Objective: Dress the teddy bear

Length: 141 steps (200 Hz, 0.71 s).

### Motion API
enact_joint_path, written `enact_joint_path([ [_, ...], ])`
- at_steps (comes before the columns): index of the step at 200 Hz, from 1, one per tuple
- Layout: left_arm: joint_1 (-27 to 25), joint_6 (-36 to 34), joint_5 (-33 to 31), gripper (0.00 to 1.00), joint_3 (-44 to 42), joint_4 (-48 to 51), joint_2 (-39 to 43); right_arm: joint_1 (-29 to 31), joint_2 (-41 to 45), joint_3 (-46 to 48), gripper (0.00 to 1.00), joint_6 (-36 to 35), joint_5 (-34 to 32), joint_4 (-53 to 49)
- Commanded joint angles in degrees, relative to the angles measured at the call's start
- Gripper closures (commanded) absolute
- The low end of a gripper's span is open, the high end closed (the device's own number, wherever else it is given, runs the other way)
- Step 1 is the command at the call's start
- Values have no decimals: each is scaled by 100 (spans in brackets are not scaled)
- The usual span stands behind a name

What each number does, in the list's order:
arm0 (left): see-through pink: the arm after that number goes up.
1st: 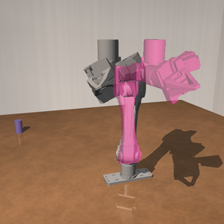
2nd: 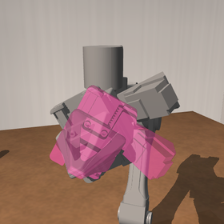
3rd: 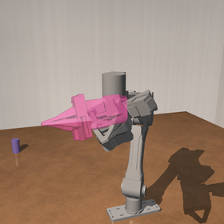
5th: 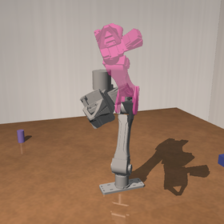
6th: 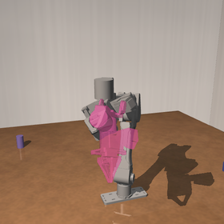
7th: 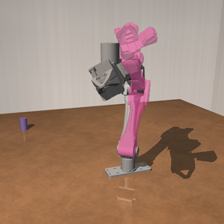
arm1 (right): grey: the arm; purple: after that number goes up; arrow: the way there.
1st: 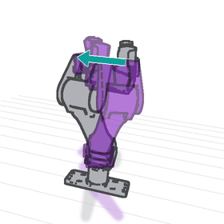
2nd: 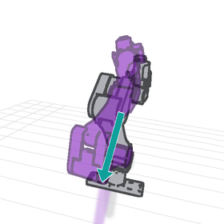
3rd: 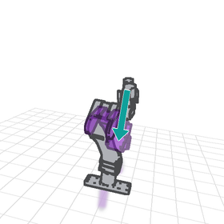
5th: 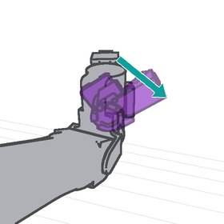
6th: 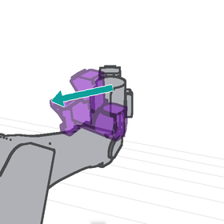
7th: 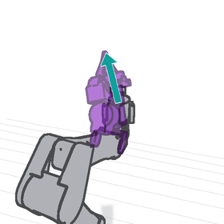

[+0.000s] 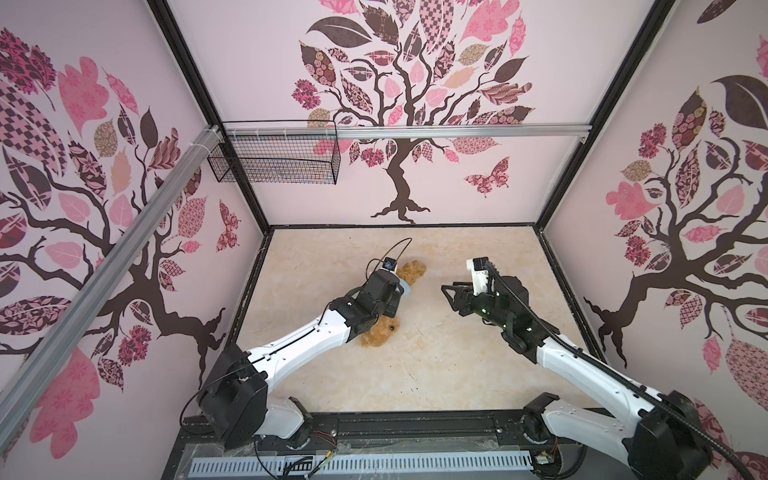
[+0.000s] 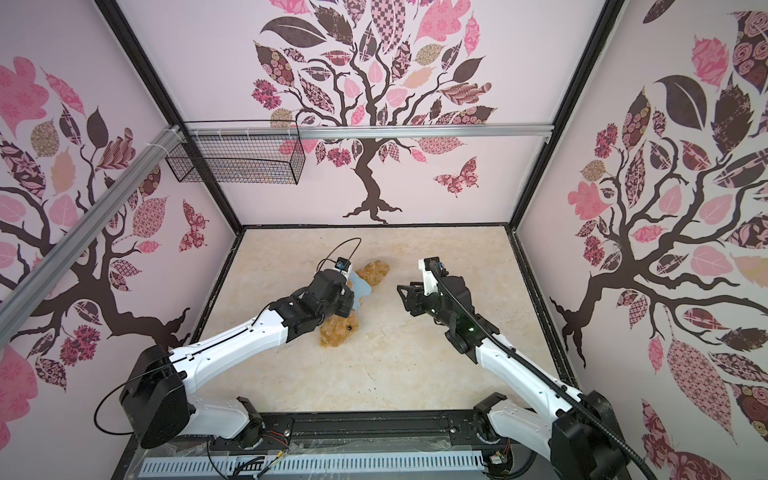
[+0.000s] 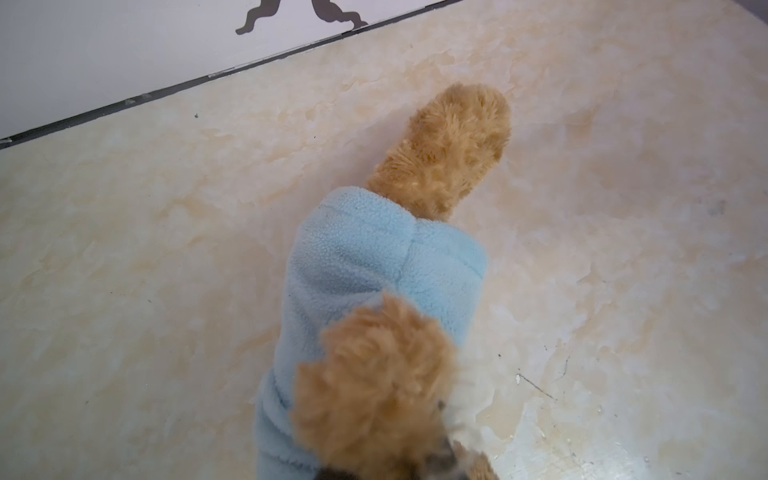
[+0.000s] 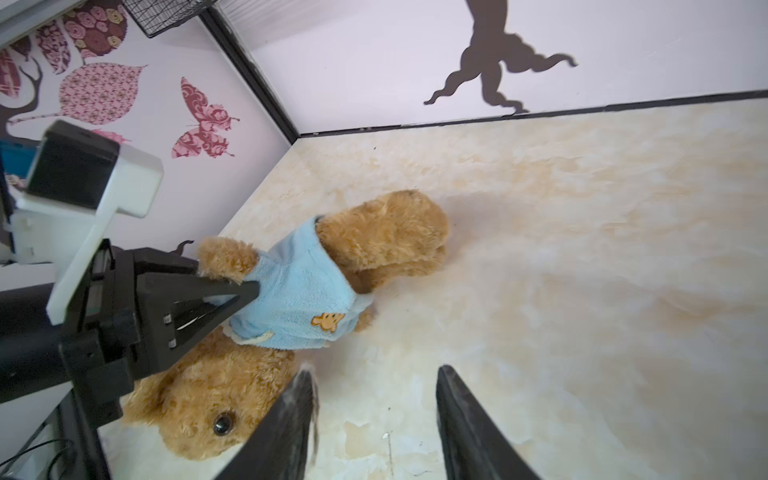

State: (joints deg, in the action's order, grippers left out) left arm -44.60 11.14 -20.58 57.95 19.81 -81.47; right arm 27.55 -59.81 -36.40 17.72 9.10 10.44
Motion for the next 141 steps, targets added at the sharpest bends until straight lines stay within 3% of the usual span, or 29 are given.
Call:
enact_joint_path([
  [1,-325,-344,-160,79,-290,-172,-156,-41,380,34,46,-304,-807,-526],
  [32,-873,202,293,60,-792,-514,-316,-50,567,3,45,-317,-901,-677],
  [84,-1878,1077,1467,47,-1293,-1062,97,-130,537,-82,43,-407,-1120,-988],
  [101,-1912,1149,1890,42,-1437,-990,444,-127,525,11,42,-274,-671,-816],
  [115,-1914,1089,1952,39,-1504,-788,921,-126,445,163,42,-206,76,-489],
  [141,-1842,1047,1355,30,-1734,-510,2004,-123,-100,173,45,191,1389,-94],
])
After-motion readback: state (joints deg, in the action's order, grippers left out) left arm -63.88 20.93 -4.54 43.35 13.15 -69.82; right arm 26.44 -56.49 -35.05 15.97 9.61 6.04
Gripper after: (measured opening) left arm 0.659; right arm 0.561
